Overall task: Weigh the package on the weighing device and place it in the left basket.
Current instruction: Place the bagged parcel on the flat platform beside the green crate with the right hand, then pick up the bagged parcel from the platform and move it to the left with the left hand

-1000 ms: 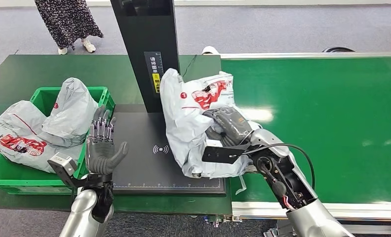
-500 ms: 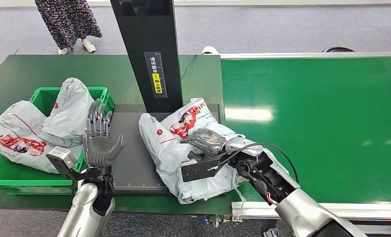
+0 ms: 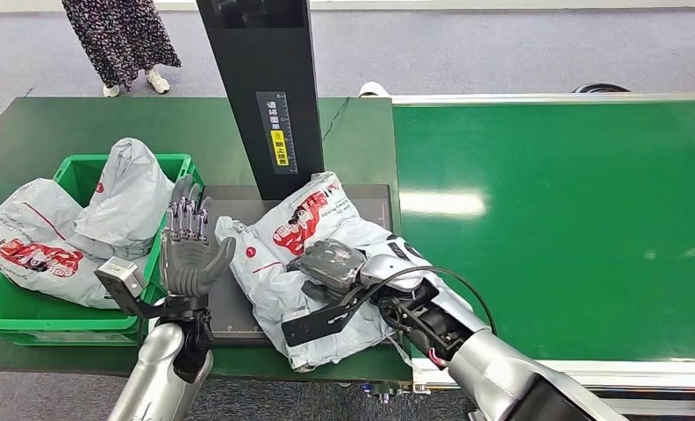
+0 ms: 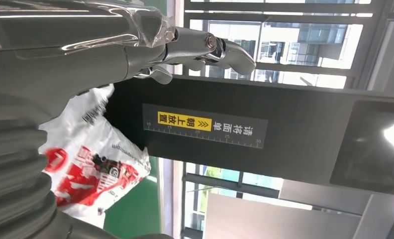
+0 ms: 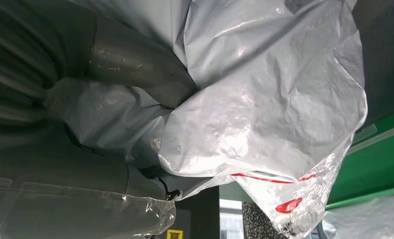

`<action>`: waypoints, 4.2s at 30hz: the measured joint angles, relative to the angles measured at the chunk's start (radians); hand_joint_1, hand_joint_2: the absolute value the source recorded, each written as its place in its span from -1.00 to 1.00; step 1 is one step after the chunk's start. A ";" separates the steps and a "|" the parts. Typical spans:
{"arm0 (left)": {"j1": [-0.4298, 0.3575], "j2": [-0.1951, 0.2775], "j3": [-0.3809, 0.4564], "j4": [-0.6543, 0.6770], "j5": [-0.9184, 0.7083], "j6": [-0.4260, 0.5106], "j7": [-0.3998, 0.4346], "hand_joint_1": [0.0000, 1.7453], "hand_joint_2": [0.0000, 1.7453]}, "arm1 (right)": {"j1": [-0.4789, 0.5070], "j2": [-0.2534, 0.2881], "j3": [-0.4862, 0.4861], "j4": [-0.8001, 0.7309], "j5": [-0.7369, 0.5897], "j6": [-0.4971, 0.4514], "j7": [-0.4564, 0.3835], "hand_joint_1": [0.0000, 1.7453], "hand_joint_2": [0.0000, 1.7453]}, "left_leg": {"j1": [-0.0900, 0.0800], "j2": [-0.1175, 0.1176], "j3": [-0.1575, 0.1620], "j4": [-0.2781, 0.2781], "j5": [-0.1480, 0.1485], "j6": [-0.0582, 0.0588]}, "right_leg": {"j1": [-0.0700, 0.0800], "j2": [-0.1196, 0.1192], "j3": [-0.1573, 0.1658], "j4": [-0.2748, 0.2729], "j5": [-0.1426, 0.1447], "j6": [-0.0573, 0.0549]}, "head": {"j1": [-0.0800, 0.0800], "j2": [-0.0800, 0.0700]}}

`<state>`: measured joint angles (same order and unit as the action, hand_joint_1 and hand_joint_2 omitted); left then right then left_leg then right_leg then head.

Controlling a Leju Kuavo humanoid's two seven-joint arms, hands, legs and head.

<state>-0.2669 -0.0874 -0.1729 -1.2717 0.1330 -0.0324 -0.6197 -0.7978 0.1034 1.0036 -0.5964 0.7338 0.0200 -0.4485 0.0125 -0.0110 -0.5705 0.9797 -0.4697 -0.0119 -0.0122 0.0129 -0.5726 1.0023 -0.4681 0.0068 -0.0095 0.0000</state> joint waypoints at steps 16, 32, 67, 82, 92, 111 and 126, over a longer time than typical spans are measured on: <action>-0.023 0.000 -0.021 0.035 0.008 0.000 -0.001 -1.00 1.00 | -0.007 0.053 0.018 0.107 0.018 -0.099 0.058 -1.00 1.00 | 0.000 0.000 0.000 0.000 0.000 0.000 | 0.000 0.000 0.000 0.000 0.000 0.000 | 0.000 0.000; -0.026 0.000 -0.021 0.040 0.008 0.000 -0.001 -1.00 1.00 | -0.011 0.052 -0.001 0.112 0.011 -0.108 0.058 -1.00 1.00 | 0.000 0.000 0.000 0.000 0.000 0.000 | 0.000 0.000 0.000 0.000 0.000 0.000 | 0.000 0.000; -0.028 0.002 -0.046 0.047 0.019 0.001 -0.001 -1.00 1.00 | 0.200 -0.043 -0.483 -0.363 -0.354 -0.284 -0.206 -1.00 1.00 | 0.000 0.000 0.000 0.000 0.000 0.000 | 0.000 0.000 0.000 0.000 0.000 0.000 | 0.000 0.000; -0.002 0.020 -0.044 0.024 0.006 -0.027 0.032 -1.00 1.00 | 0.073 -0.074 -0.457 -0.215 -0.339 0.341 0.099 -1.00 1.00 | 0.000 0.000 0.000 0.000 0.000 0.000 | 0.000 0.000 0.000 0.000 0.000 0.000 | 0.000 0.000; 0.033 0.020 -0.029 -0.010 -0.025 -0.020 0.045 -1.00 1.00 | 0.158 -0.062 -0.507 -0.296 -0.444 -0.098 -0.099 -1.00 1.00 | 0.000 -0.002 -0.002 0.000 0.000 0.000 | 0.000 -0.002 -0.001 0.000 -0.001 0.000 | 0.000 0.000; 0.031 0.025 -0.132 -0.022 -0.258 -0.086 0.123 -1.00 1.00 | 0.461 0.000 -0.733 -0.649 -0.686 -0.207 -0.052 -1.00 1.00 | 0.000 -0.001 -0.001 0.000 -0.001 0.000 | 0.000 -0.001 -0.001 0.000 -0.001 0.000 | 0.000 0.000; -0.002 0.028 -0.173 -0.073 -0.516 -0.028 0.195 -1.00 1.00 | 0.637 0.002 -0.807 -0.772 -0.700 -0.212 -0.026 -1.00 1.00 | 0.000 -0.001 -0.001 0.000 0.000 0.001 | 0.000 -0.001 -0.001 0.000 -0.001 0.000 | 0.000 0.000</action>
<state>-0.2685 -0.0594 -0.3458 -1.3446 -0.3828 -0.0604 -0.4252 -0.1606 0.1051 0.1967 -1.3682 0.0341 -0.1917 -0.4745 0.0124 -0.0121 -0.5718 0.9797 -0.4701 -0.0114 -0.0124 0.0115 -0.5734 1.0019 -0.4689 0.0073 -0.0095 0.0000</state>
